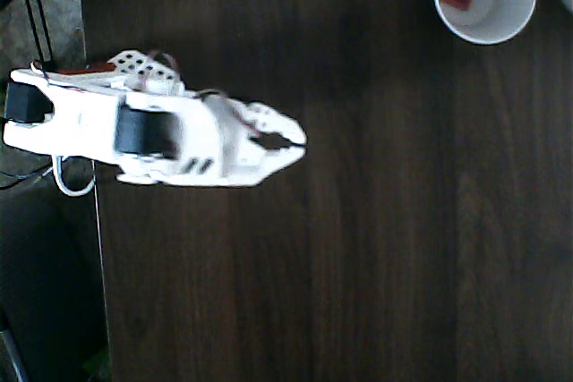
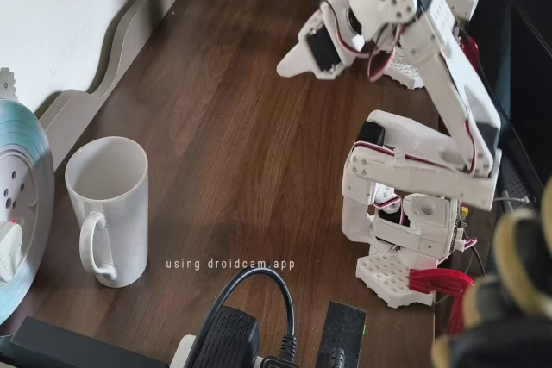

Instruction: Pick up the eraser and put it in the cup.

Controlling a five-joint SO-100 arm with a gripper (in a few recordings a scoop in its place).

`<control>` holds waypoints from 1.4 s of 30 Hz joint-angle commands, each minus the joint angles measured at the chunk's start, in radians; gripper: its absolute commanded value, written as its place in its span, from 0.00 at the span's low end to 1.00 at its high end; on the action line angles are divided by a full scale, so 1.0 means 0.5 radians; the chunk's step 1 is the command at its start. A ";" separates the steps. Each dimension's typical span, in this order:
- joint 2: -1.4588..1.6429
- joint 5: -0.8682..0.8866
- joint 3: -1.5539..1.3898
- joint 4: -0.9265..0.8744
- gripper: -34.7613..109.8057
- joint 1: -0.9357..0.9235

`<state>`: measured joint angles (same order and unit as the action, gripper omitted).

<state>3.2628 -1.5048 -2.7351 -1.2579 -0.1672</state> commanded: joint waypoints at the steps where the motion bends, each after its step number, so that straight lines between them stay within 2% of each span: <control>1: 0.064 -0.988 -0.304 0.380 0.24 -0.006; 8: 0.071 -0.966 -0.629 0.252 0.24 0.242; 13: 0.067 -0.810 -0.632 -0.261 0.24 0.396; 18: 0.064 -0.104 -0.635 -0.359 0.24 0.506; 20: 0.064 -0.003 -0.635 -0.344 0.24 0.482; 27: 0.064 -0.172 -0.635 -0.362 0.25 0.399; 42: 0.064 -0.175 -0.635 -0.362 0.28 0.402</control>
<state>3.2689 -1.5048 -3.0342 -1.3790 0.0230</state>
